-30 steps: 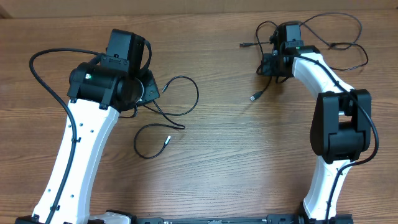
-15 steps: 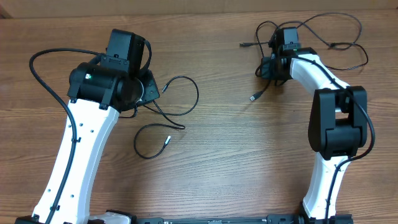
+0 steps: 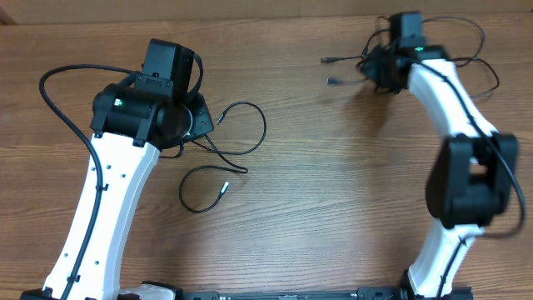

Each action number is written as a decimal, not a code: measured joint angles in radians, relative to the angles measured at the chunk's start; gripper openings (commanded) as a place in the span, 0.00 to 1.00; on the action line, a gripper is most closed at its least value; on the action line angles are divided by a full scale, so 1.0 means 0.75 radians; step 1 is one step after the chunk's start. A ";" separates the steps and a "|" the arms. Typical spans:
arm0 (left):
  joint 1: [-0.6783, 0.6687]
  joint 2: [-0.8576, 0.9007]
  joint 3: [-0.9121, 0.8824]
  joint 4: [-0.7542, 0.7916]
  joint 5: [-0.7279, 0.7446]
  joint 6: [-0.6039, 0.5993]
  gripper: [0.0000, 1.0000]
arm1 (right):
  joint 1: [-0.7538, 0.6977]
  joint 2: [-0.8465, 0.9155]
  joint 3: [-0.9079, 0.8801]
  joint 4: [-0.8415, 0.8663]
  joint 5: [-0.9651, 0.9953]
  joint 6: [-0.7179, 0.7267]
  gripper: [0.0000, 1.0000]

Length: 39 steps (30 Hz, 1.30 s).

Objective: Untangle cables

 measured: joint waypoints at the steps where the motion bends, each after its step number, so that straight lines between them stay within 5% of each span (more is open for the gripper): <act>1: 0.000 0.000 0.000 -0.001 0.000 0.000 0.11 | -0.009 -0.047 0.005 -0.013 0.001 0.074 0.04; 8: 0.000 0.000 0.000 -0.001 0.000 0.000 0.11 | -0.055 -0.316 0.040 -0.102 0.012 0.519 0.04; 18: 0.000 0.000 0.000 -0.011 0.000 0.000 0.10 | -0.111 -0.315 0.026 -0.361 0.292 1.042 0.04; 29: 0.000 0.000 0.000 -0.011 0.009 -0.001 0.10 | -0.111 -0.257 -0.091 -0.282 0.450 1.135 0.04; 35: 0.000 0.000 0.000 -0.011 0.015 -0.001 0.09 | -0.099 -0.112 -0.107 -0.131 0.444 0.981 0.04; 39: 0.000 0.000 0.000 -0.011 0.016 -0.001 0.09 | -0.071 -0.051 -0.113 -0.066 0.393 0.859 0.17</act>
